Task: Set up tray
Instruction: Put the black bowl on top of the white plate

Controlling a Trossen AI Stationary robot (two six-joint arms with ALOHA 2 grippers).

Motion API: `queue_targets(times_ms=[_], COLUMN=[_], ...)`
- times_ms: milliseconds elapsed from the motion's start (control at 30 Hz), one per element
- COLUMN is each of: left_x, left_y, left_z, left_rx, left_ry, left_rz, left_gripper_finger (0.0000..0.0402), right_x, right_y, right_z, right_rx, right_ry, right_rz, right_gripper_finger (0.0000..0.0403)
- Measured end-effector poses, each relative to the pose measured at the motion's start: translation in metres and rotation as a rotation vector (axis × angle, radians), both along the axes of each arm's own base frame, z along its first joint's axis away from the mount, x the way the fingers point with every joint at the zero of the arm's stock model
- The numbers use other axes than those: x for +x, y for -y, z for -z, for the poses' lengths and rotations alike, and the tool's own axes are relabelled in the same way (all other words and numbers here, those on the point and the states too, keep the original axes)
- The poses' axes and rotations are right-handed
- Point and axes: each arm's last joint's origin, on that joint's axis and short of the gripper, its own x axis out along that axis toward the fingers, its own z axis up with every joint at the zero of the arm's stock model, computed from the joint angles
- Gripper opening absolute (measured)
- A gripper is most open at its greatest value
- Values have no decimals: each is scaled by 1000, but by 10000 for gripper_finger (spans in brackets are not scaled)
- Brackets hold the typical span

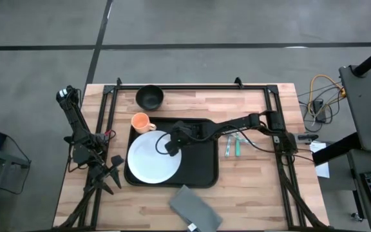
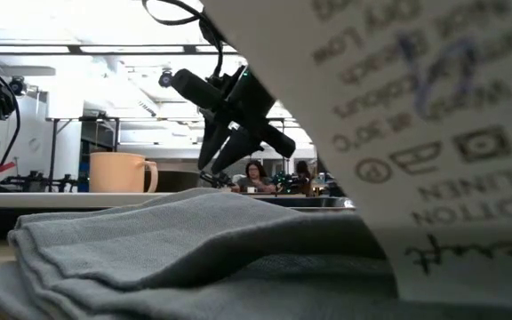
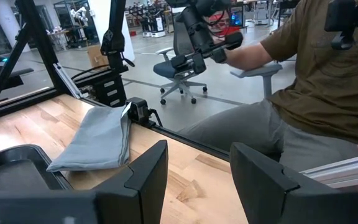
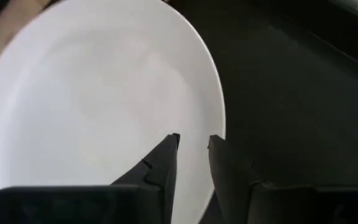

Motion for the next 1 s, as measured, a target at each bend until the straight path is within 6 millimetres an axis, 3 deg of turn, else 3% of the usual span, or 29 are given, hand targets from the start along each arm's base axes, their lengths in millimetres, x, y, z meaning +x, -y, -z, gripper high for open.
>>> queue_targets(times_ms=[367,767,1000], left_x=[0,0,0], left_y=[0,0,0], left_z=[0,0,-2], left_rx=[0,0,-10], left_ry=[0,0,2], left_rz=[0,0,-1], left_gripper_finger=[155,155,155], right_x=[4,16,12], right_y=[-1,-30,-23], right_z=[0,-17,-20], right_rx=[-96,-426,-370], right_ry=[18,135,186], right_rz=[-74,-540,-789], right_gripper_finger=[91,76,70])
